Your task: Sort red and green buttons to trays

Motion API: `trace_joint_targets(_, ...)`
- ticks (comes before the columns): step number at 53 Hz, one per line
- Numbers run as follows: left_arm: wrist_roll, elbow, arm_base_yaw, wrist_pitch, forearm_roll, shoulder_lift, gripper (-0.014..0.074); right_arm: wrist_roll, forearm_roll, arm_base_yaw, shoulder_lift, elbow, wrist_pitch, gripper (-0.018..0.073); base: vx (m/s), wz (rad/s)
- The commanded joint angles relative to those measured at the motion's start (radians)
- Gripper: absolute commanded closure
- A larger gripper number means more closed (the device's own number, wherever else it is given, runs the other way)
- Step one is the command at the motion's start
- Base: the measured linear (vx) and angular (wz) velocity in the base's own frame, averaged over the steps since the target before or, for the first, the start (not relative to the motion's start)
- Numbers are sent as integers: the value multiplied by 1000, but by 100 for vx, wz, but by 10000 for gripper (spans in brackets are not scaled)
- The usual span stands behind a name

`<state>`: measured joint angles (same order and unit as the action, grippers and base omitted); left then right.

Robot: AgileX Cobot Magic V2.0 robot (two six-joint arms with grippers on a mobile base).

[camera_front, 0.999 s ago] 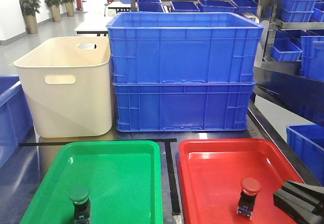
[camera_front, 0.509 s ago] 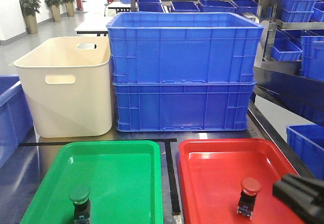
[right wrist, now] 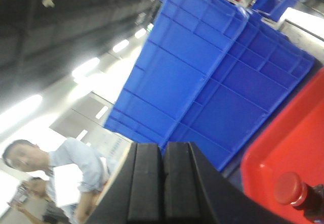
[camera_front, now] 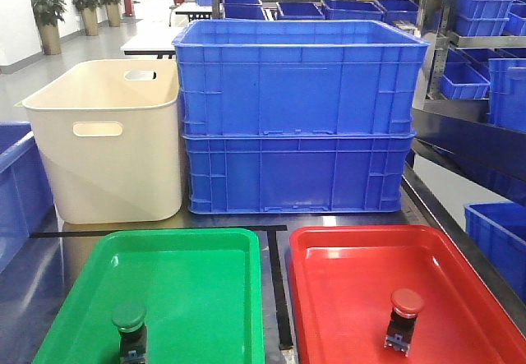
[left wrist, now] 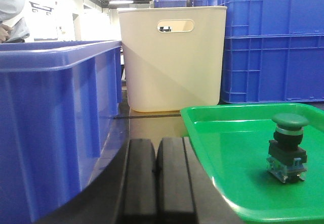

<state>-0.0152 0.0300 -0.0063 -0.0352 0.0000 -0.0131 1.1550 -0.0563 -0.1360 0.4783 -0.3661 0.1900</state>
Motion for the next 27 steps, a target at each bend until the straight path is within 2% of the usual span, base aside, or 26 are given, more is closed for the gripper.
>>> trace_joint_targets(1, 1, 5, 0, -88, -6, -13, 602, -14, 11, 0, -89, 39, 71, 572, 0, 0)
trace_joint_targets(18, 1, 5, 0, -88, -6, -13, 602, -14, 23, 0, -492, 409, 71, 572, 0, 0)
trace_joint_targets(27, 2, 5, 0, -89, -6, -13, 602, -14, 25, 46, -497, 403, 71, 572, 0, 0)
